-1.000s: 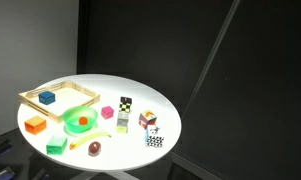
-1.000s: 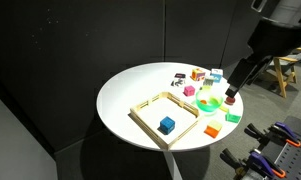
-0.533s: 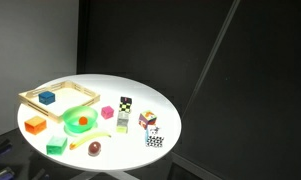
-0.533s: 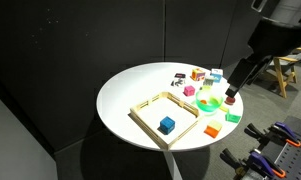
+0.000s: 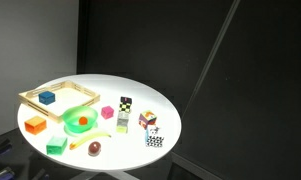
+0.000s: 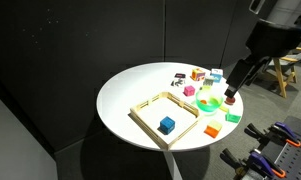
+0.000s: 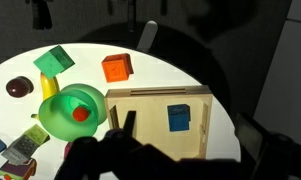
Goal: Place the blue block on top of the pink block
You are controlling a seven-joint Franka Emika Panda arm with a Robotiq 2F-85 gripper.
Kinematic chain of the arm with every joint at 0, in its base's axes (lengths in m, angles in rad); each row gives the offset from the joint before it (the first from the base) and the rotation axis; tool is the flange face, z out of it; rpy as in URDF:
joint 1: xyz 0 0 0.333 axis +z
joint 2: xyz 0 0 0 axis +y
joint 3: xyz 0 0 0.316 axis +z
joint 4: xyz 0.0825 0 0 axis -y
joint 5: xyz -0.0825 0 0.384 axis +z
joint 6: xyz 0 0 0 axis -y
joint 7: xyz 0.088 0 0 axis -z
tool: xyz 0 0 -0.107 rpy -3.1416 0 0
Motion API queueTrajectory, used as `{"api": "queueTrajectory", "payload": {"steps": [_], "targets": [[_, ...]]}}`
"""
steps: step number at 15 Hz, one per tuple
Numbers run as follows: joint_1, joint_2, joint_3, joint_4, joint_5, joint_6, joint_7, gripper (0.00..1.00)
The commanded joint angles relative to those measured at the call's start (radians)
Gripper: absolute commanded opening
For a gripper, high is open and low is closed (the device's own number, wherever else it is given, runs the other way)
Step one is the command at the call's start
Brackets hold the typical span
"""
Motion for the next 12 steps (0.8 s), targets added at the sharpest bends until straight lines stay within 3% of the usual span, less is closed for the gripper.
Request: {"api": "queueTrajectory", "payload": {"steps": [1,12], "targets": [[-0.016,0.058,-0.030,0.046,-0.010,0.006,-0.002,1.00],[-0.015,0.337,-0.167,0.222,0.017,0.022,-0.161,1.00]]}}
